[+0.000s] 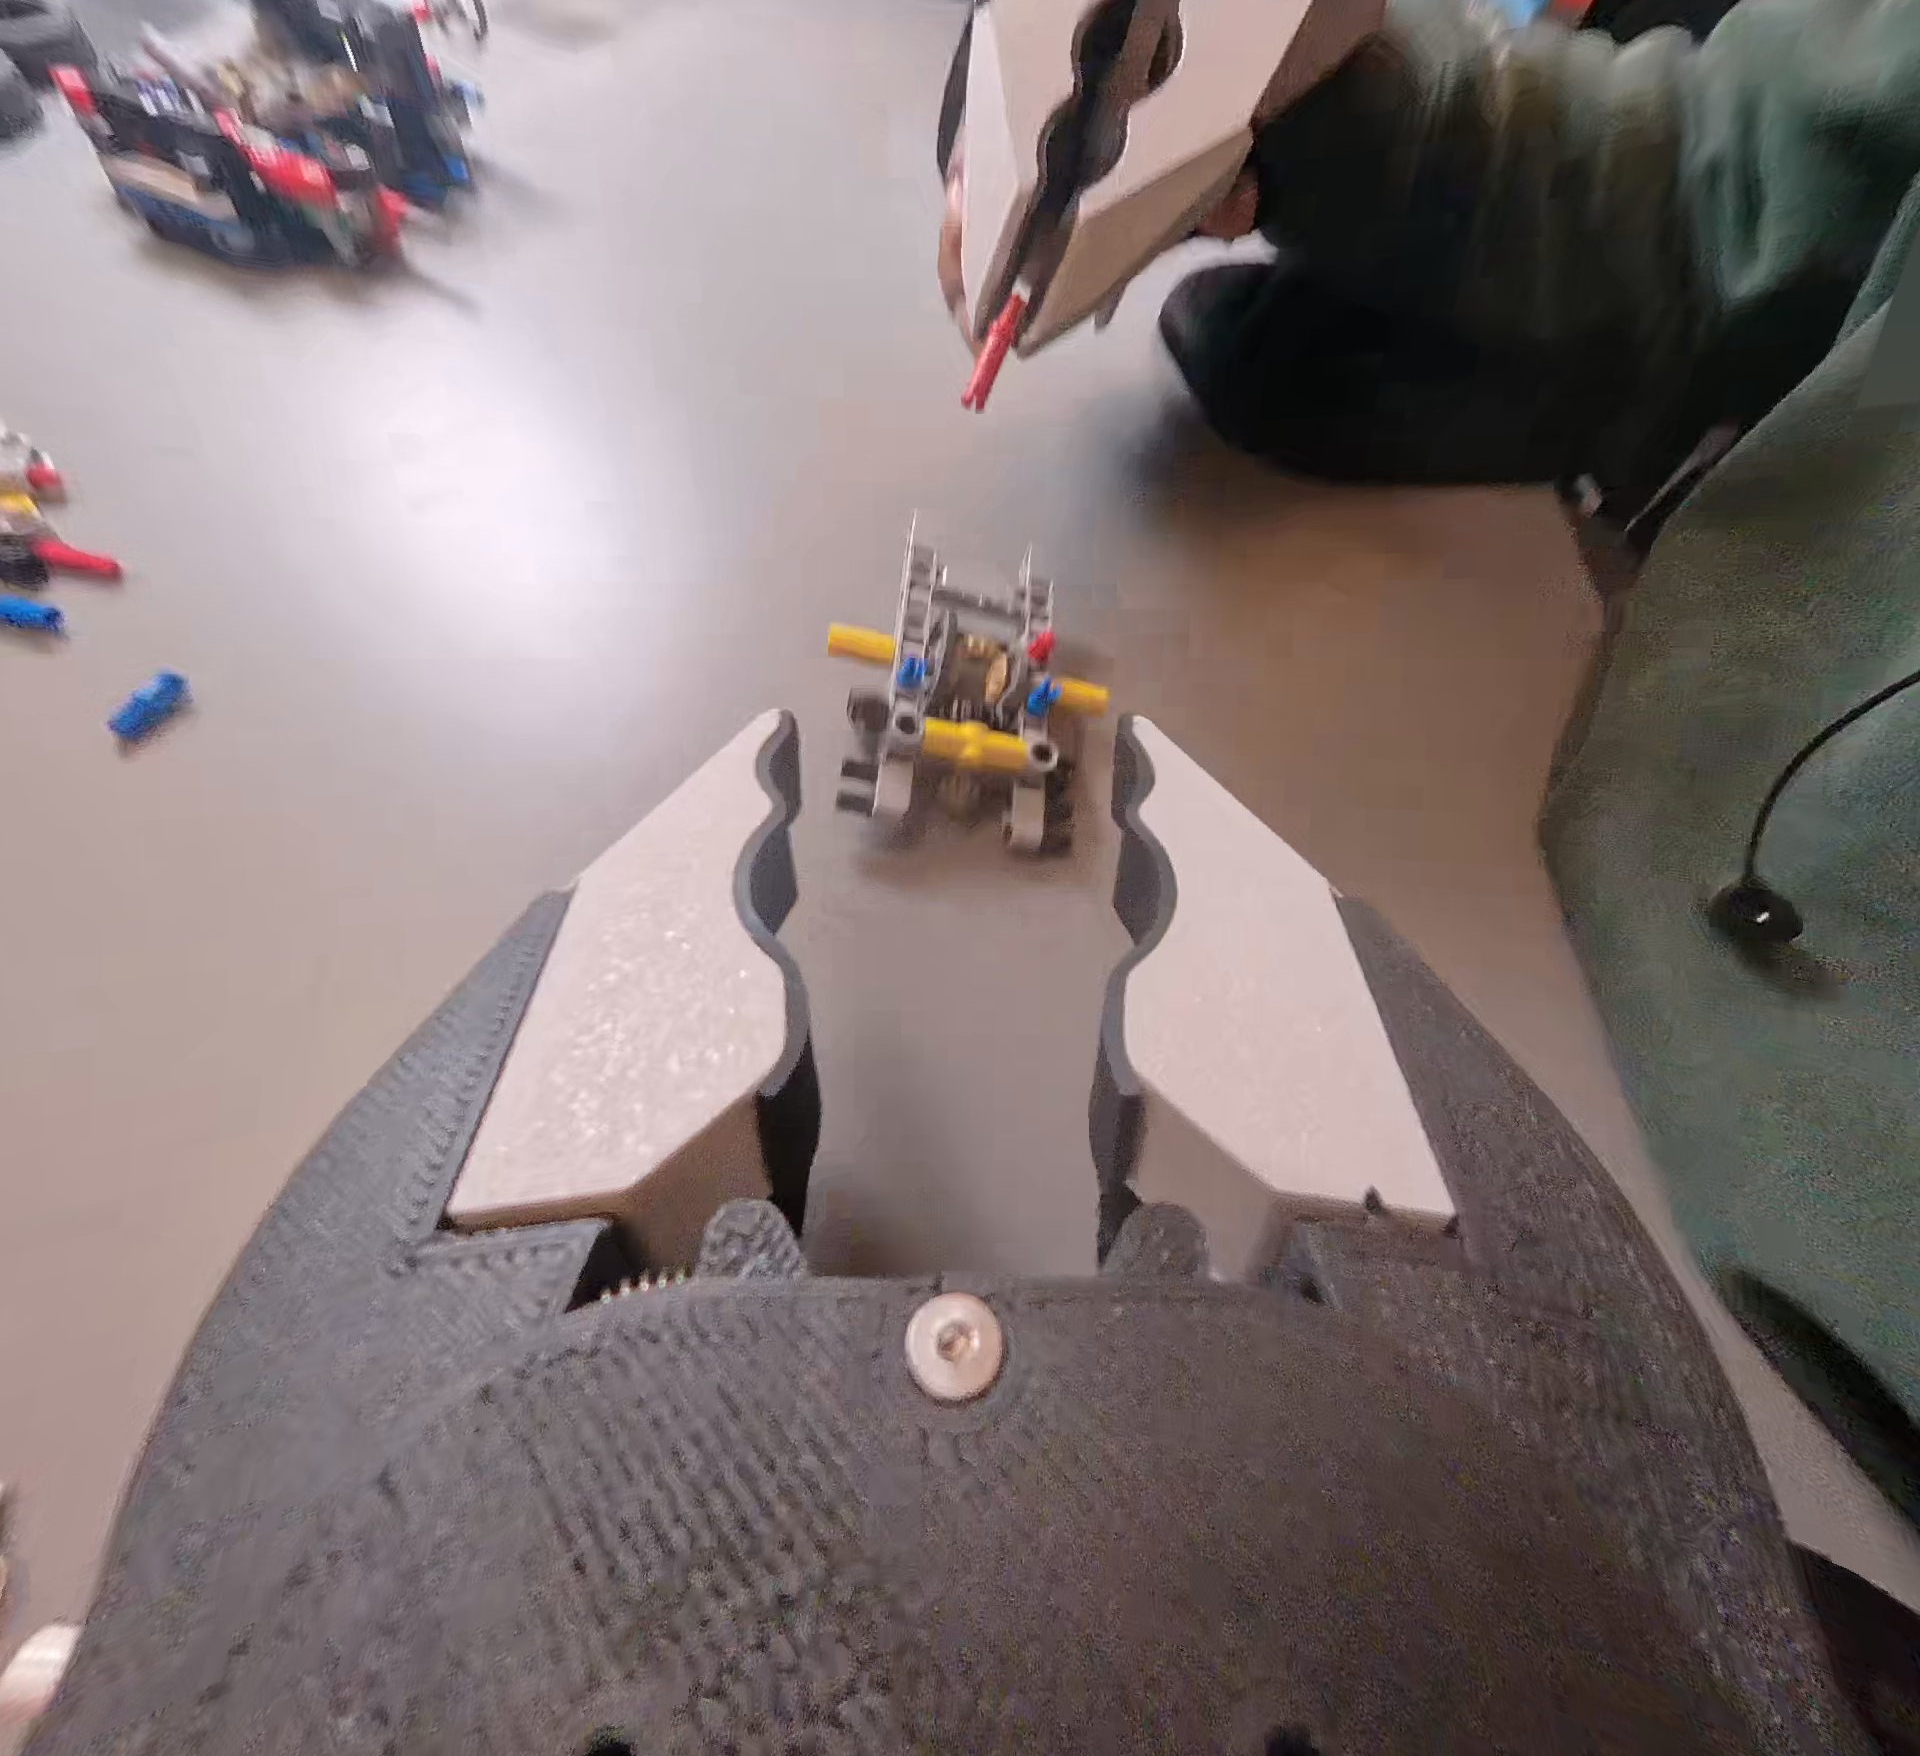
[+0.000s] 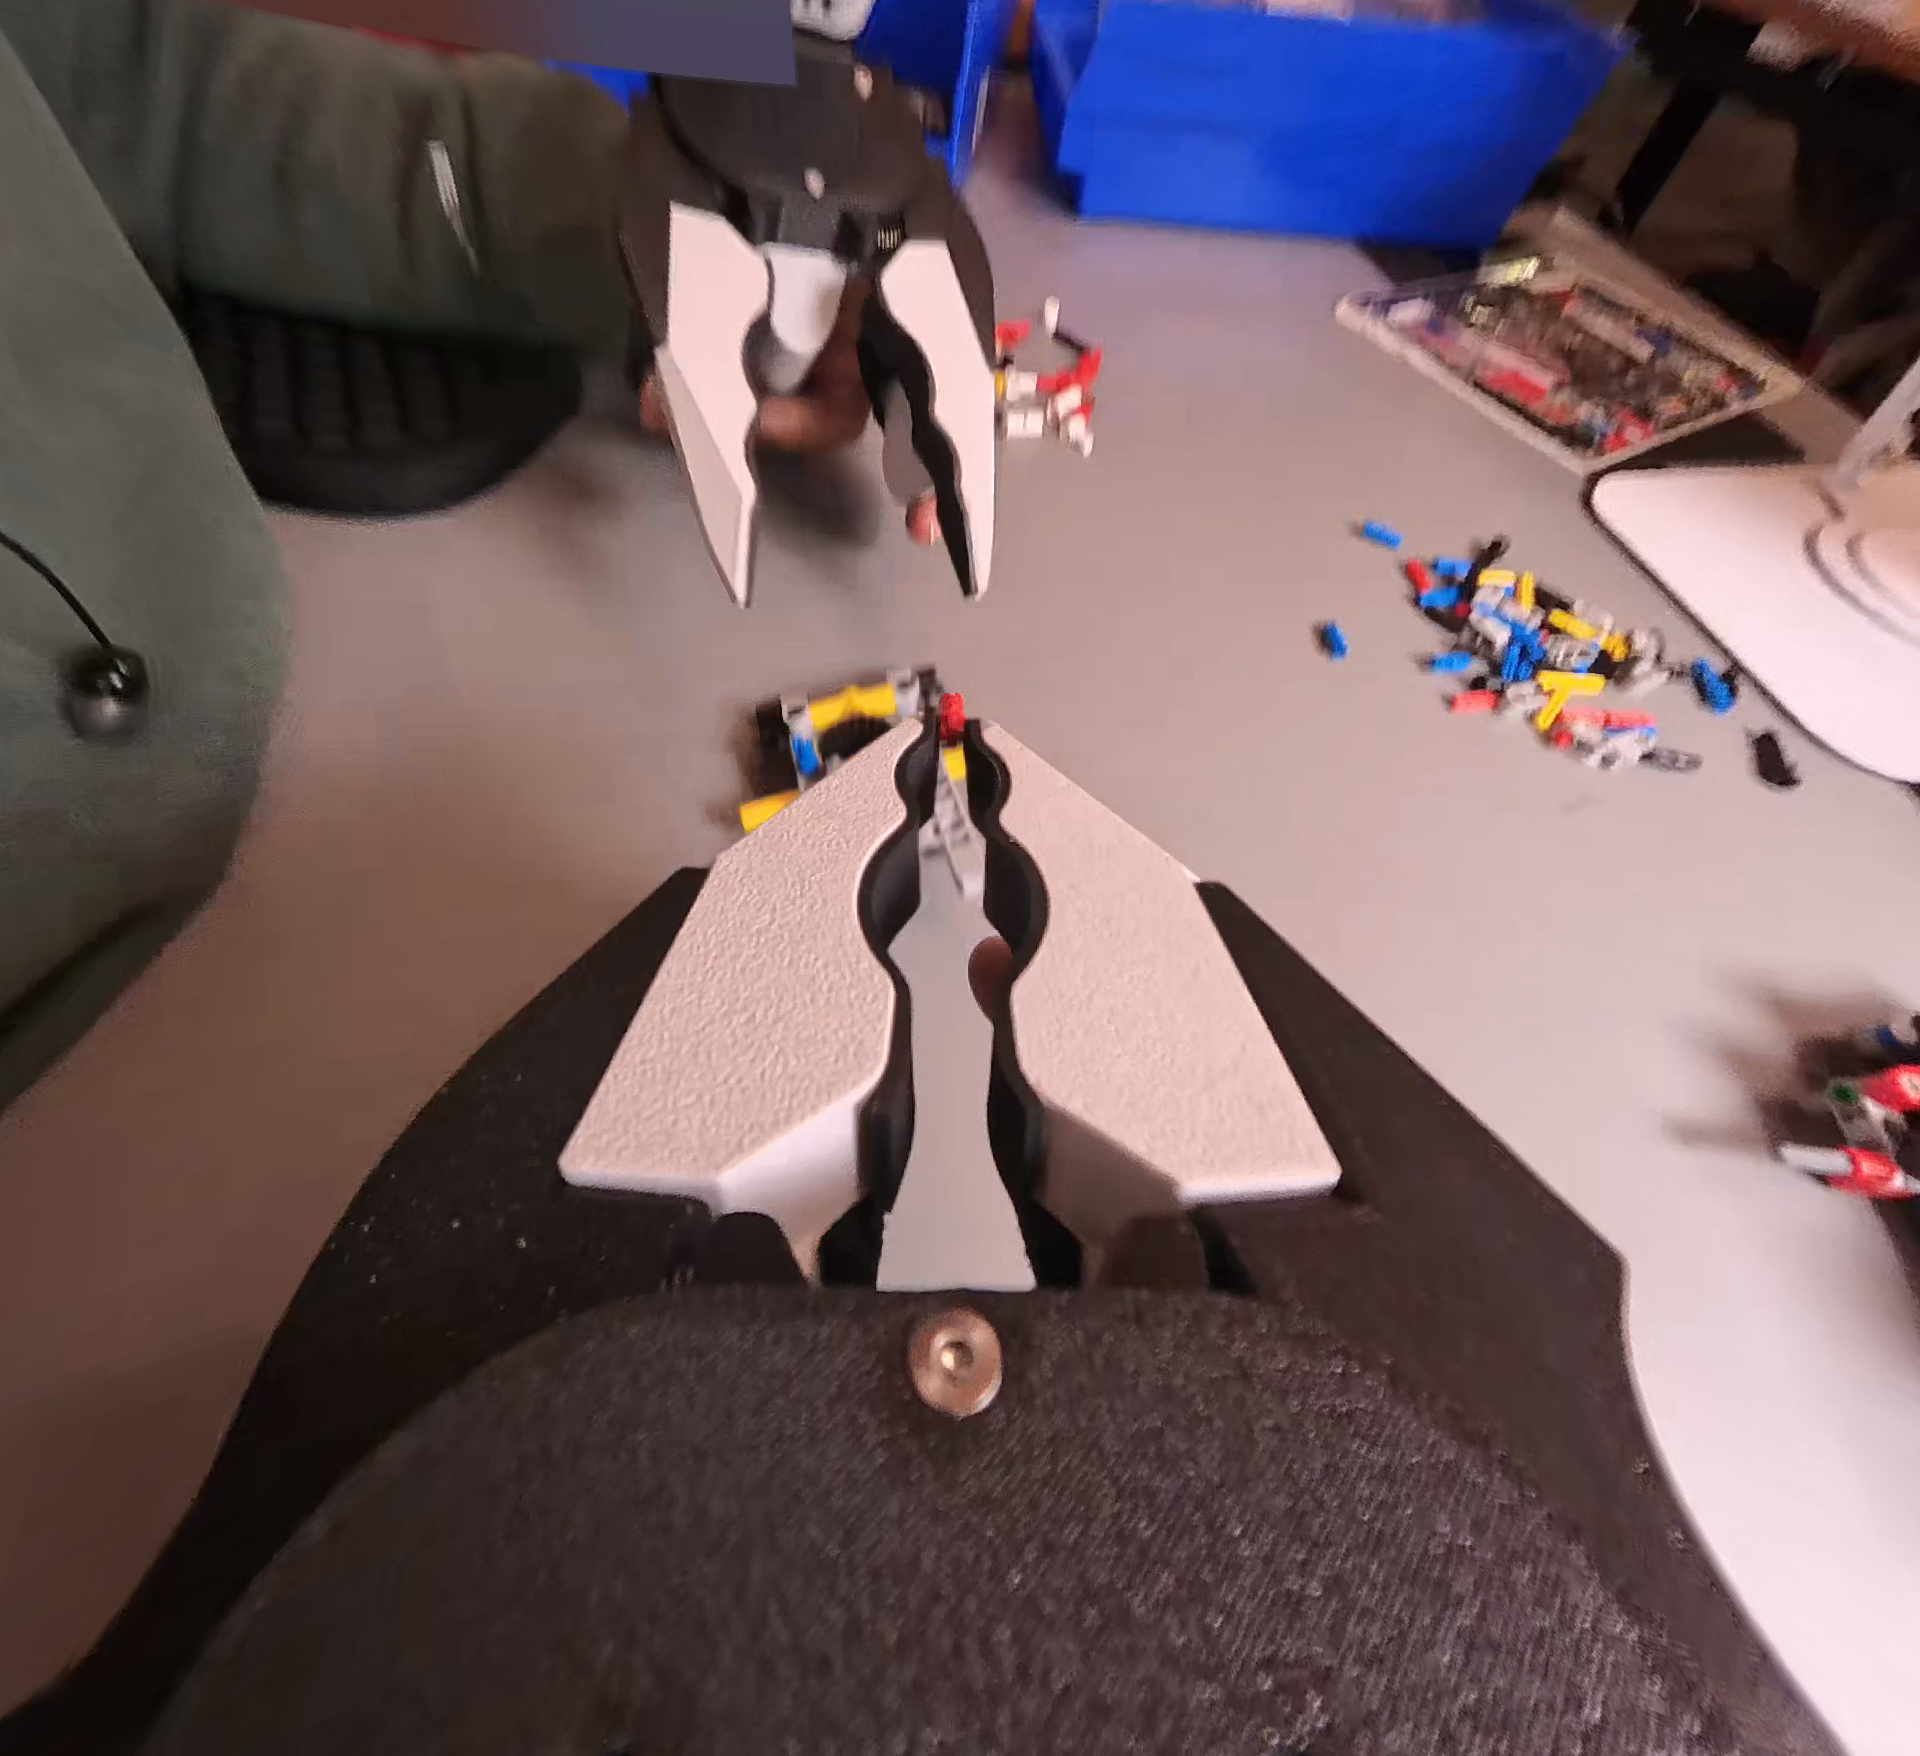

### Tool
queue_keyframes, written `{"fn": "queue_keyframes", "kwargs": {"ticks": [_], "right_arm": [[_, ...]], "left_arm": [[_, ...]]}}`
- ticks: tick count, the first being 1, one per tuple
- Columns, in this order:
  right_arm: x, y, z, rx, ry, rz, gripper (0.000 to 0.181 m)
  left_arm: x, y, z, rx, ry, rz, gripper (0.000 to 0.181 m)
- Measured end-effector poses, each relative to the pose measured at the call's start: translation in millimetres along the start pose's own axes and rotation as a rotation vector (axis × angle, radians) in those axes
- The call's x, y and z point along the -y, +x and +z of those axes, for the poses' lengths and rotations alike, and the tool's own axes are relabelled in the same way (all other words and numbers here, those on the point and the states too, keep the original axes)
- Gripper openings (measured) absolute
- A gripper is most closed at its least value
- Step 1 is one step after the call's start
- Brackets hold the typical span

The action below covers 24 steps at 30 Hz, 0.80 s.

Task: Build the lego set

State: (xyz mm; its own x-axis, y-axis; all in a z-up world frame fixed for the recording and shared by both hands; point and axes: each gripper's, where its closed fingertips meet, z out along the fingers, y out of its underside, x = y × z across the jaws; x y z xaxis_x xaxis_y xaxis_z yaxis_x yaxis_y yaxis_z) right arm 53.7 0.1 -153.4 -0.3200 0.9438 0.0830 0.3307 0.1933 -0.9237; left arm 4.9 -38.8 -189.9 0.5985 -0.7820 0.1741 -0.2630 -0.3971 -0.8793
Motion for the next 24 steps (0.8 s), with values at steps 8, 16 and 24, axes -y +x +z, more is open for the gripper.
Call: {"fn": "queue_keyframes", "kwargs": {"ticks": [8,16,24], "right_arm": [[-34.8,-7.4,13.8,0.035,-0.181,-0.029,0.003],[-51.0,-0.2,16.3,0.011,-0.247,0.009,0.003],[-44.4,-2.3,15.3,0.031,-0.218,0.028,0.003]], "left_arm": [[-26.2,1.4,21.0,0.033,-0.190,0.103,0.069],[-28.3,0.5,27.7,0.064,-0.224,0.175,0.062],[-22.9,4.4,28.7,0.047,-0.192,0.184,0.061]]}}
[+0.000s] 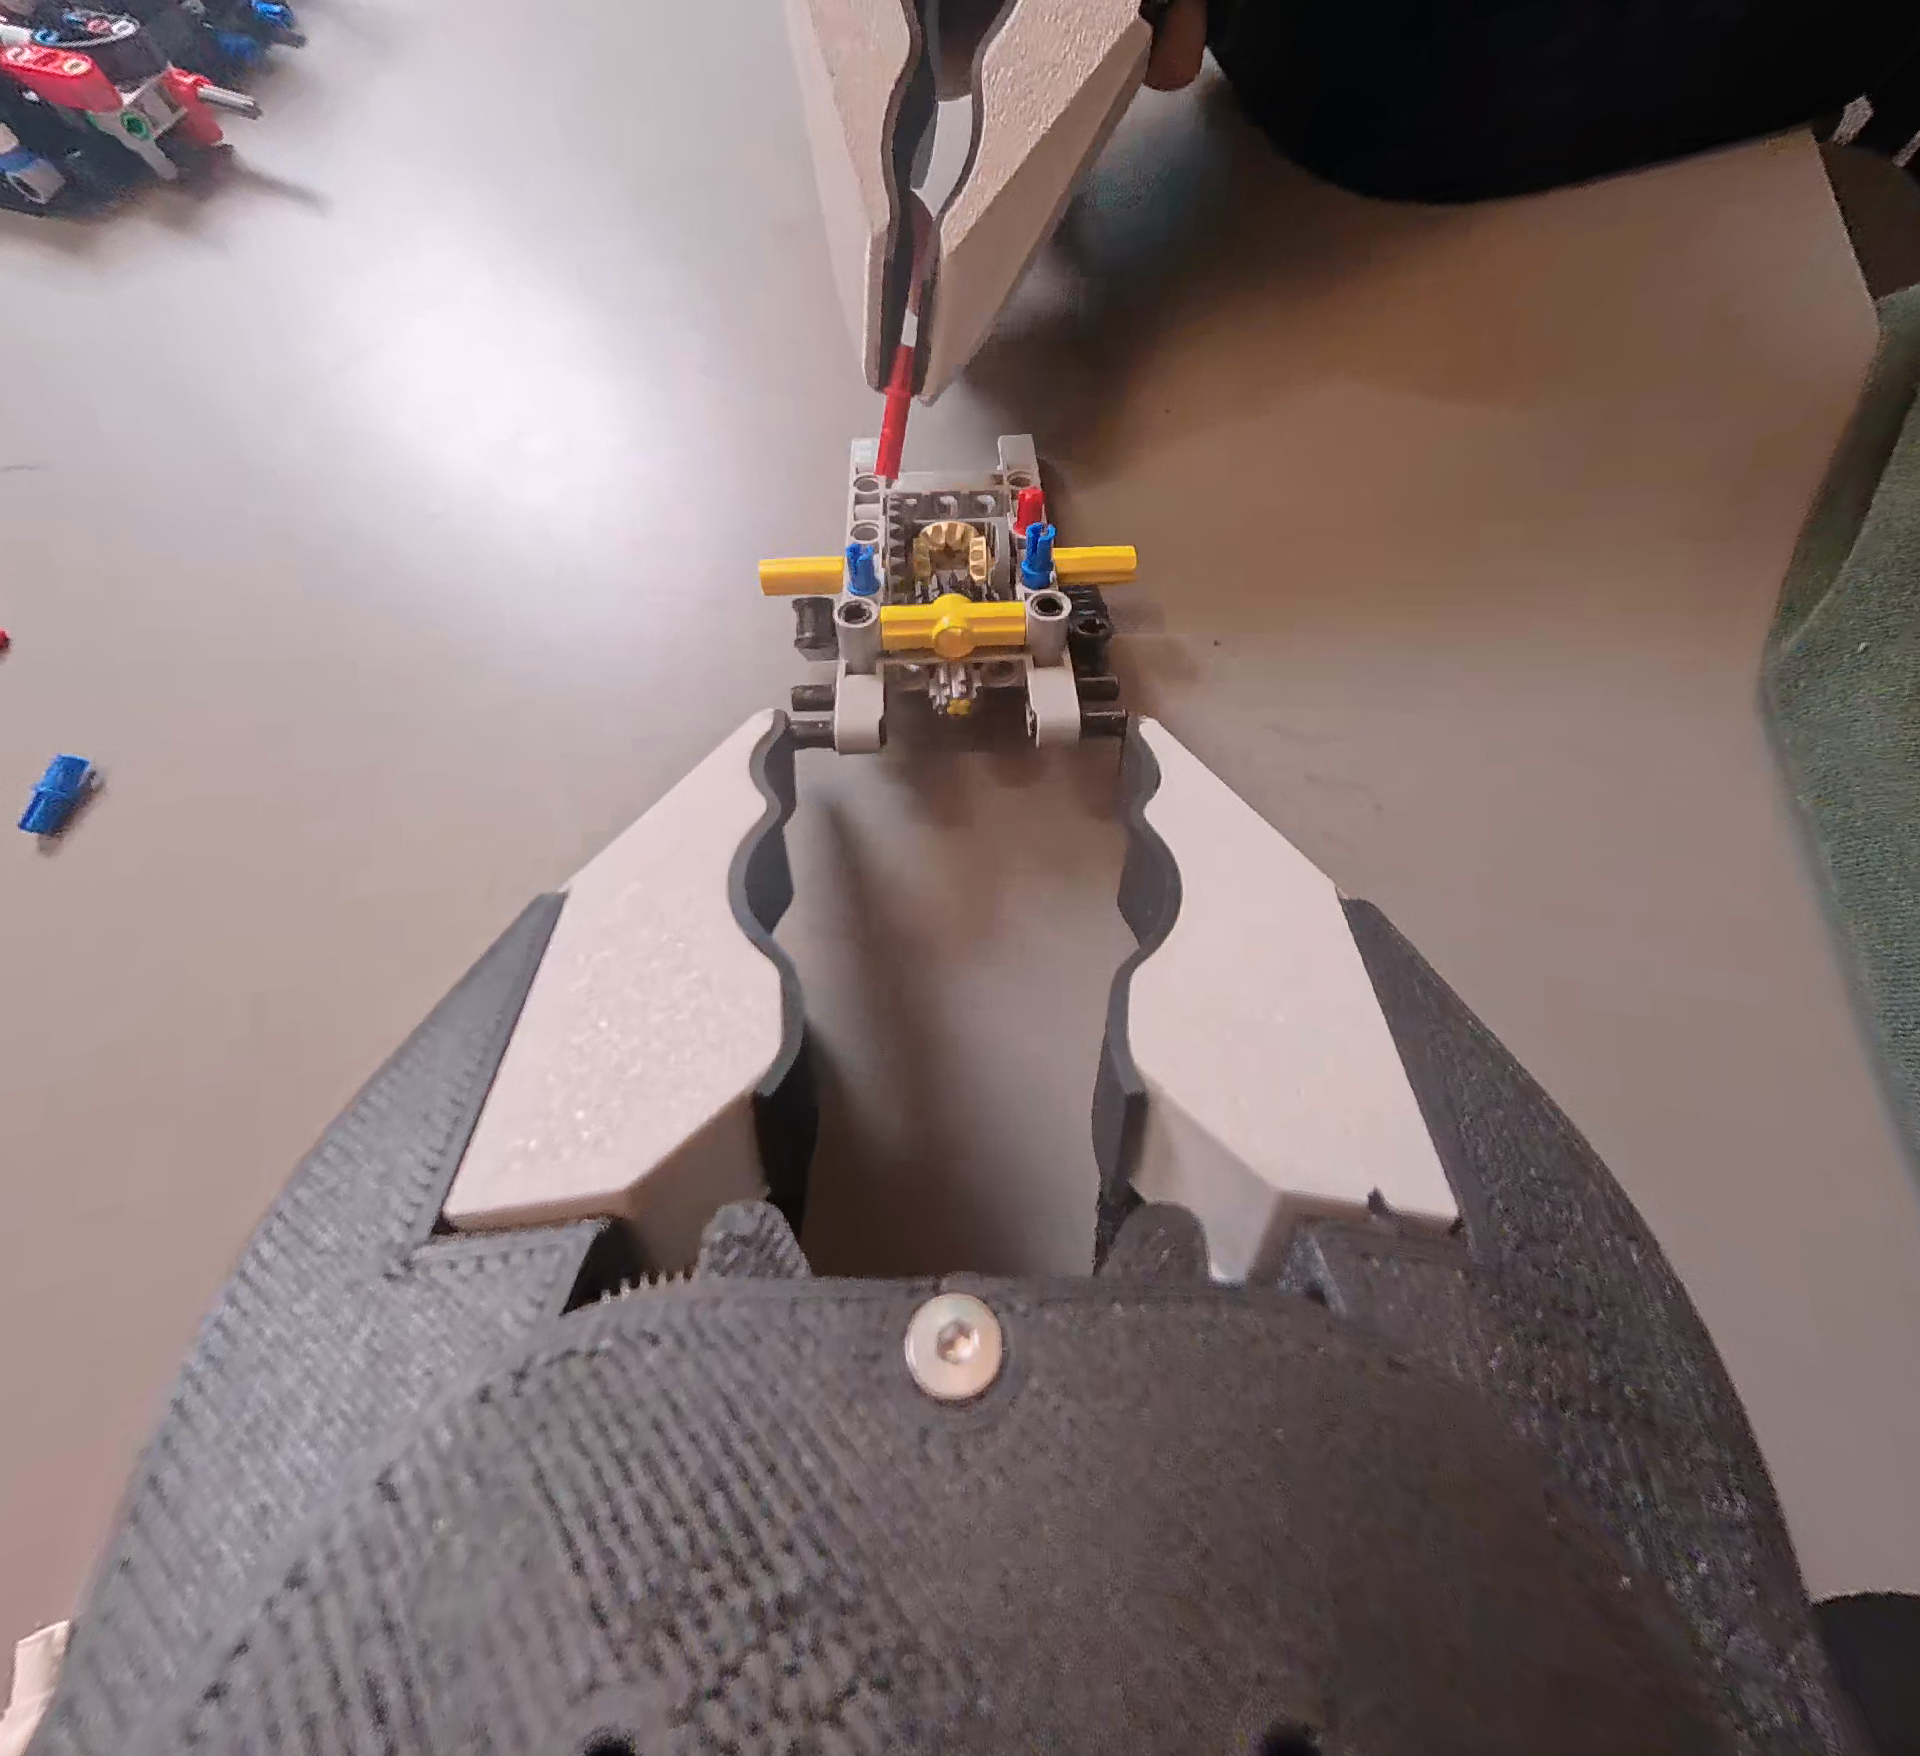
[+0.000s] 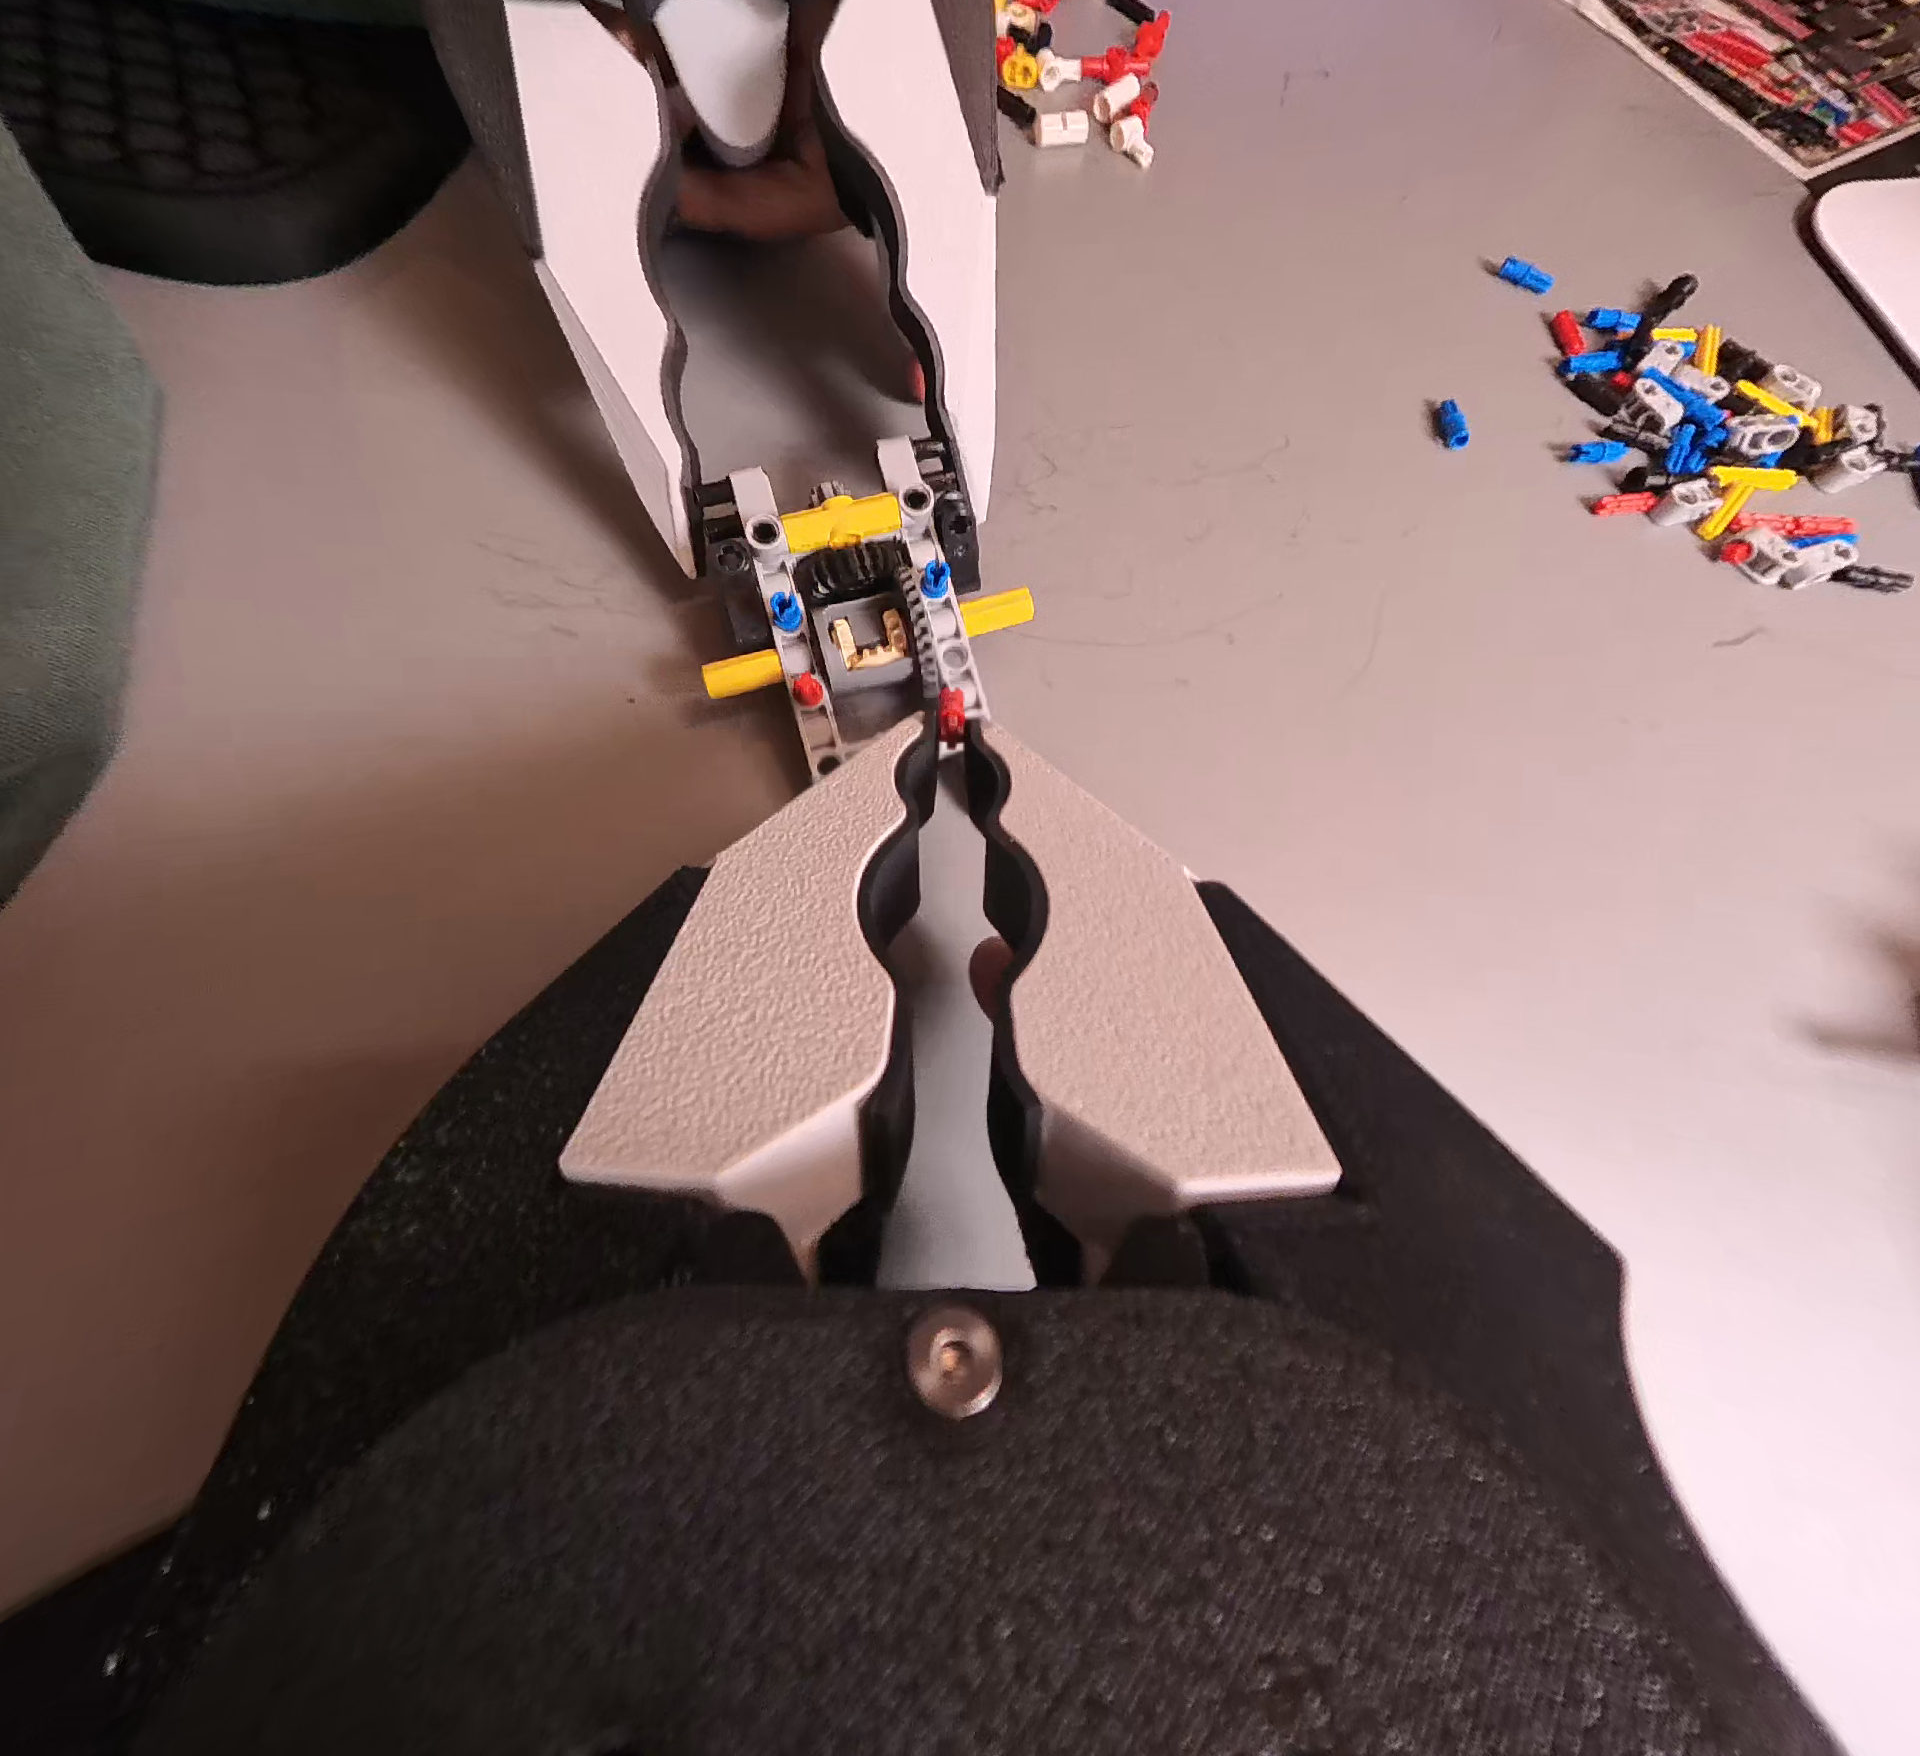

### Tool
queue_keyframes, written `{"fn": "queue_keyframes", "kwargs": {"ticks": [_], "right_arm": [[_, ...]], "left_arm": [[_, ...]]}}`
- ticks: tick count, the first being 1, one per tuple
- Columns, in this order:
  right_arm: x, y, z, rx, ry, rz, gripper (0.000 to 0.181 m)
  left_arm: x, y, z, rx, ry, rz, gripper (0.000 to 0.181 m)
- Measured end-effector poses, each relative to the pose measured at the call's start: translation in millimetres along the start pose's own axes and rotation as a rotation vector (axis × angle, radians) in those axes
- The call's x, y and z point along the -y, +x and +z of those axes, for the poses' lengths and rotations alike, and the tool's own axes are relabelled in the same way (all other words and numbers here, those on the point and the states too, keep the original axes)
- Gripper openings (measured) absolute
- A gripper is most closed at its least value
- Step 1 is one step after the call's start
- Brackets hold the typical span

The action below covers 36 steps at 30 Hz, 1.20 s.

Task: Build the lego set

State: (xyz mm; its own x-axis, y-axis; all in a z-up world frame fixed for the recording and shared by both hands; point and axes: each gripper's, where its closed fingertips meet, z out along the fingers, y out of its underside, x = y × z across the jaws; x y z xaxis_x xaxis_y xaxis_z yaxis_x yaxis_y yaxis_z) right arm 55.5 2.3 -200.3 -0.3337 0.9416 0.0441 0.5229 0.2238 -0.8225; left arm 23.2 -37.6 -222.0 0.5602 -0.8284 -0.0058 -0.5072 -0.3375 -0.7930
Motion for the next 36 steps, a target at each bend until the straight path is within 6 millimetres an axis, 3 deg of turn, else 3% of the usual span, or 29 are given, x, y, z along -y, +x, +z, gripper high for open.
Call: {"fn": "queue_keyframes", "kwargs": {"ticks": [4,13,23,36], "right_arm": [[9.4,-1.6,-0.6,0.022,-0.012,-0.037,0.003],[-0.8,-7.8,8.8,0.130,-0.210,-0.154,0.003],[0.3,-9.4,5.4,0.259,-0.569,-0.205,0.002],[4.3,-13.5,7.8,0.267,-0.672,-0.203,0.002]], "left_arm": [[2.9,4.4,-0.4,-0.016,0.015,0.012,0.061],[5.3,8.8,-0.9,-0.030,0.029,0.017,0.061],[11.6,12.3,-2.2,-0.037,0.066,0.011,0.061],[15.0,15.3,-6.5,-0.033,0.099,0.004,0.060]]}}
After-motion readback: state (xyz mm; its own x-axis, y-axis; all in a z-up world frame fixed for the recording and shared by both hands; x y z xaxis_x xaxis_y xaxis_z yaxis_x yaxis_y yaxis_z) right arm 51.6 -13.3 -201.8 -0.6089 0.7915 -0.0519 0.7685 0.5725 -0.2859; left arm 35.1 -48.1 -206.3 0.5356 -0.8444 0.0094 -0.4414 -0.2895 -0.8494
